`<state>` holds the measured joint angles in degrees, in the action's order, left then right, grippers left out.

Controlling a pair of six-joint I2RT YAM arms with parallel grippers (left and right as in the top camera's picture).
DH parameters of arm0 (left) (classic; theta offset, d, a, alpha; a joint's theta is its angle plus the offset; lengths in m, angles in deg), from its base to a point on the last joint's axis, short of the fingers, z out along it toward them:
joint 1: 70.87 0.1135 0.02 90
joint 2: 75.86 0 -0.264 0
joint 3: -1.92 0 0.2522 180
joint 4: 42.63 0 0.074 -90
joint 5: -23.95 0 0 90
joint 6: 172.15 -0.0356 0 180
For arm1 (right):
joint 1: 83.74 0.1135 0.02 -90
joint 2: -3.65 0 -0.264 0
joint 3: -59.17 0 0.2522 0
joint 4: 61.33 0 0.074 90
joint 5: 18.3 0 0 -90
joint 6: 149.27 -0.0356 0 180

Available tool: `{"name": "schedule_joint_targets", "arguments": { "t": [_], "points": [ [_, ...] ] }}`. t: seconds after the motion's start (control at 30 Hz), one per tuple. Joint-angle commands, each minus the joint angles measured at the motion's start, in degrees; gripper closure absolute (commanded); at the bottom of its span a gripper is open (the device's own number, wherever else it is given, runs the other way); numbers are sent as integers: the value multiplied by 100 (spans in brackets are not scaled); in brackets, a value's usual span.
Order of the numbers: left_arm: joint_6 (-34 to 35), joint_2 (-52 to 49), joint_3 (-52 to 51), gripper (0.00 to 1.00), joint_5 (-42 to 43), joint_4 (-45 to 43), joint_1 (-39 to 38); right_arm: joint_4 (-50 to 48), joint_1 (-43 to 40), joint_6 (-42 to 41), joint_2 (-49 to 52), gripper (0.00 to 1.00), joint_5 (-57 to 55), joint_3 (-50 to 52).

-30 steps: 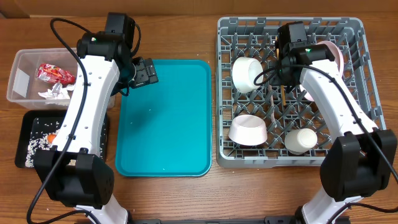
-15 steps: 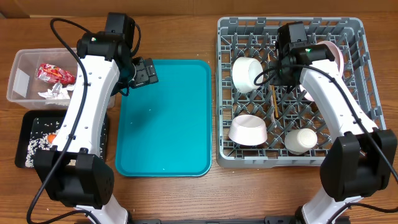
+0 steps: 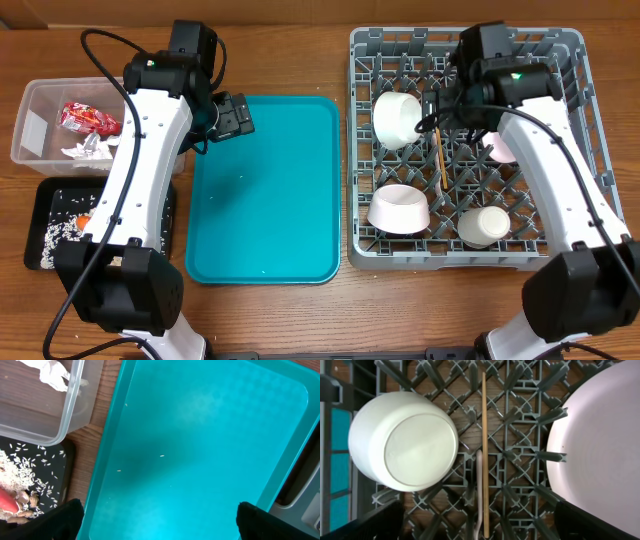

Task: Sort waste into correct bins and load items into the dishwasher rack
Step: 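Lower the chopstick upright into the rack beside the fork, then open the right gripper and withdraw it out of the rack toward the front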

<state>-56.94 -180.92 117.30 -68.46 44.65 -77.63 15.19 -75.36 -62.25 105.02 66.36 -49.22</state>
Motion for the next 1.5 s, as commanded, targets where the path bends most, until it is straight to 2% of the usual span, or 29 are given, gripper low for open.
{"name": "schedule_joint_targets", "arguments": {
  "t": [0.0,0.93,1.13,1.47],
  "points": [
    [-101,-59,127,0,-72,-7,-52,-7,22,-22,-96,0,79,-133],
    [-98,-59,127,0,-72,-7,-52,-7,72,-20,-271,0,79,-133],
    [-101,-59,127,0,-74,-7,-52,-7,87,-22,-1182,0,79,-133],
    [-101,-59,127,0,-74,-7,-52,22,87,-20,-3593,0,74,-133]
  ]
}}
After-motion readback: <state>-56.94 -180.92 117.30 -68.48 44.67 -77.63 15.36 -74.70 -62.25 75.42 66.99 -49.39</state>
